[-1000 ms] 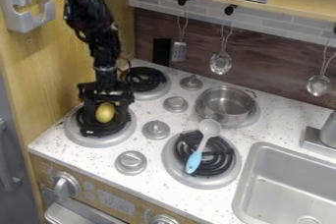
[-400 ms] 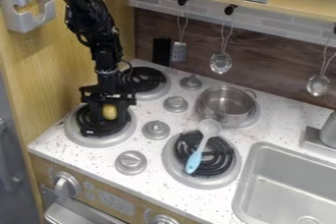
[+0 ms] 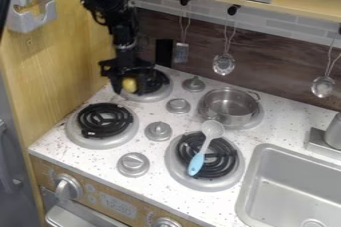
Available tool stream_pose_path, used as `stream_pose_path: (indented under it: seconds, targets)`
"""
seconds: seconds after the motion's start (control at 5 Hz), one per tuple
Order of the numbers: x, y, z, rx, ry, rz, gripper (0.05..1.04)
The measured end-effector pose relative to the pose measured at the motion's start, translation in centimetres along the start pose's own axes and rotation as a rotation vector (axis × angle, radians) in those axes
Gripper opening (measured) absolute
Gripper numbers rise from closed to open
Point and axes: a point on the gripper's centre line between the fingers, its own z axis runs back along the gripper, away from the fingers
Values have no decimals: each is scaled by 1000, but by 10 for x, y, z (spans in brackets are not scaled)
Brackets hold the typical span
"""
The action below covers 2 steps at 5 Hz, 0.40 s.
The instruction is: Move the yellow object to the upper left burner
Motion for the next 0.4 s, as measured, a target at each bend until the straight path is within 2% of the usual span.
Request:
stream_pose_path:
  seconds: [0.2, 0.4]
  targets:
    - [16, 2, -10, 17, -10, 10, 630]
    - [35, 7, -10, 54, -81, 16, 630]
